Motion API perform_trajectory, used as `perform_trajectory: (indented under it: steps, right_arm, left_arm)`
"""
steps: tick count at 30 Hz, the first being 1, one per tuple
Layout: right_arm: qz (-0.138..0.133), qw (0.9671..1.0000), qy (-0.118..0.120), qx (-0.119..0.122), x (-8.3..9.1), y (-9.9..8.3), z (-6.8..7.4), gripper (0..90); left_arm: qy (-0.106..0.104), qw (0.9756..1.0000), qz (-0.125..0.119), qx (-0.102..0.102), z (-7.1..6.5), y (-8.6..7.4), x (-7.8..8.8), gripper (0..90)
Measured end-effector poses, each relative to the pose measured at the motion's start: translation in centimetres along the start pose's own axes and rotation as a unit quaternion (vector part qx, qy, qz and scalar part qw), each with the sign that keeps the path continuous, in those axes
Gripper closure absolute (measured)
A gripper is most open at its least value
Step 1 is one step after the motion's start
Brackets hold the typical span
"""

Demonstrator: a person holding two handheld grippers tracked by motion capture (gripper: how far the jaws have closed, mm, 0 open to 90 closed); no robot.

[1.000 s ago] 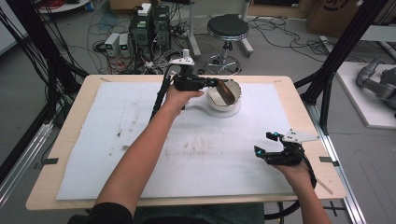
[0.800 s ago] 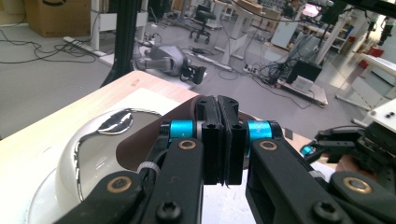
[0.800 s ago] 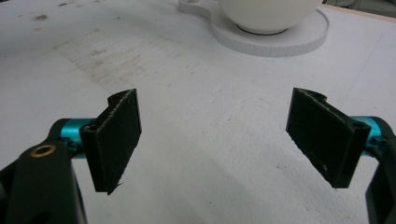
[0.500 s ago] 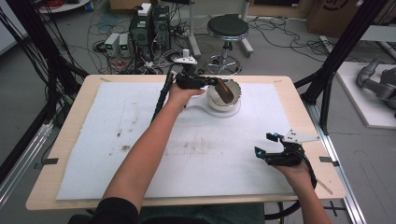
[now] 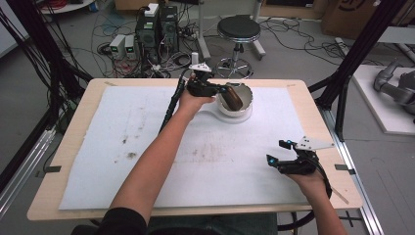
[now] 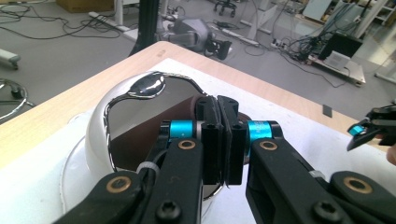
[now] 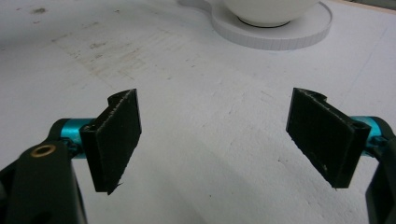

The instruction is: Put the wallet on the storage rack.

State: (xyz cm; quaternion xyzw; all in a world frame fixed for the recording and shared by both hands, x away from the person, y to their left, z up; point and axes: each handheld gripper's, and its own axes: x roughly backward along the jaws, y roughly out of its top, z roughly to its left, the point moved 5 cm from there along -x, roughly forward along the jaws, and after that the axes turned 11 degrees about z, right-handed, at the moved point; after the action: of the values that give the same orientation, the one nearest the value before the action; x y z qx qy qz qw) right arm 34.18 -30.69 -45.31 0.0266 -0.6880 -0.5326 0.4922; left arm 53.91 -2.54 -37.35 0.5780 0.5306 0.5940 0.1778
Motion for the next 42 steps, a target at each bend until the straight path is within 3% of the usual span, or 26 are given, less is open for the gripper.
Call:
perform_trajectory:
  steps: [2,6,14,28,36,42]
  right_arm:
    - [-0.002,1.0000,-0.001,0.001,0.0,0.0,0.0,18.1]
    - [0.000,1.0000,-0.001,0.001,0.0,0.0,-0.1,18.1]
    - [-0.001,1.0000,-0.001,0.001,0.0,0.1,0.0,18.2]
    - [-0.010,0.9999,-0.005,0.004,0.3,0.6,0.3,18.2]
    - [-0.012,0.9999,-0.006,0.003,0.4,0.8,0.3,18.2]
    - [-0.017,0.9998,-0.011,0.006,0.4,1.0,0.1,18.2]
  left_arm:
    - [0.002,1.0000,-0.004,0.002,0.0,0.1,0.0,87.2]
    - [0.004,1.0000,-0.007,0.001,-0.2,0.2,0.0,73.6]
    - [0.005,0.9999,-0.009,-0.002,-0.5,0.4,0.4,64.6]
    - [-0.008,0.9993,-0.022,-0.028,-3.4,0.6,3.8,53.2]
    - [-0.023,0.9989,-0.014,-0.039,-5.2,-1.0,6.1,46.1]
    - [-0.032,0.9982,-0.023,-0.044,-6.4,-2.8,8.0,43.0]
